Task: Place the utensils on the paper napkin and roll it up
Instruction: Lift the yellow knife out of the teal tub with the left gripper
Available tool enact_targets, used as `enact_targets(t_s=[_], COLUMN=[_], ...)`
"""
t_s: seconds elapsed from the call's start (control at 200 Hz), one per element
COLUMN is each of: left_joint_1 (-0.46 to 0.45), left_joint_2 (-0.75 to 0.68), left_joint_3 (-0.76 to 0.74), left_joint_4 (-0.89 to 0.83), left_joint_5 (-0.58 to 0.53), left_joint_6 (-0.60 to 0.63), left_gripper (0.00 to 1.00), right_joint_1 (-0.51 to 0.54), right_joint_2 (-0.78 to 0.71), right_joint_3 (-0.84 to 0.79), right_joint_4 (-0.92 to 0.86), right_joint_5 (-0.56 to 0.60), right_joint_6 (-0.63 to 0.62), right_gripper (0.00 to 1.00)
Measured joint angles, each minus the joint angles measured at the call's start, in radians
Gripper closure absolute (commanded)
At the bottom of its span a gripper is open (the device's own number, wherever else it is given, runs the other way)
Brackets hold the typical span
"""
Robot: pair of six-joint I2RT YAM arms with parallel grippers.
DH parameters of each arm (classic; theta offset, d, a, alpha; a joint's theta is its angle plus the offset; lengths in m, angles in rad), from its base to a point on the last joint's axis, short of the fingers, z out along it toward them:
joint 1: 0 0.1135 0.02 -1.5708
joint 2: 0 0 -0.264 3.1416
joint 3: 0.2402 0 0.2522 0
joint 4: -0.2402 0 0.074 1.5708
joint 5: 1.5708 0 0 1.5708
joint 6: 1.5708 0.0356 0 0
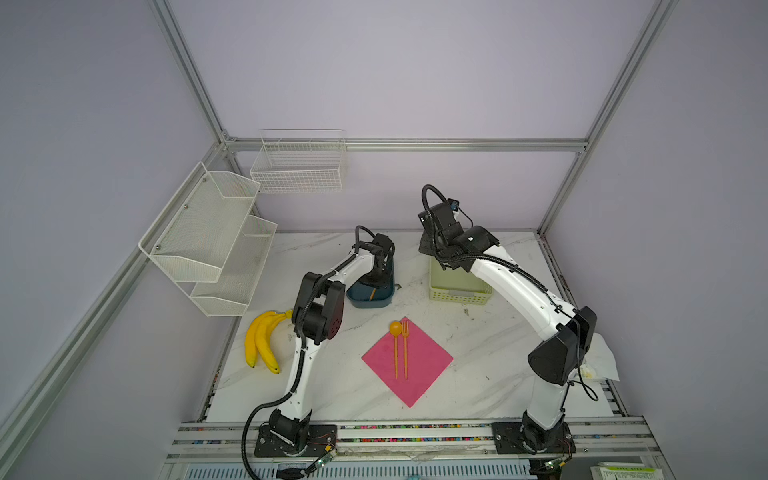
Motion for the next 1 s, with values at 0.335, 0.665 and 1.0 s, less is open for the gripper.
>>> enact_targets(t_s=[0.335, 0.665, 1.0], left_joint_1=[0.007, 0.008, 0.008], left_joint_2=[-0.014, -0.097, -0.153], left_joint_3=[0.0, 0.0, -0.003], left_joint_4=[-0.026, -0.064, -0.082], left_joint_5=[-0.004, -0.013, -0.015], left_joint_6=[0.001, -0.007, -0.043], left_gripper=[0.94, 0.97, 0.96], right_joint_1=[-0.002, -0.002, -0.006], right_joint_2=[-0.025, -0.087, -0.144], right_joint_3=[-0.014, -0.047, -0.105], right_joint_4=[0.001, 0.001, 0.001], right_joint_5=[0.004, 0.008, 0.023], right_joint_6=[0.0, 0.0, 0.0], right_gripper=[0.69, 0.69, 0.69])
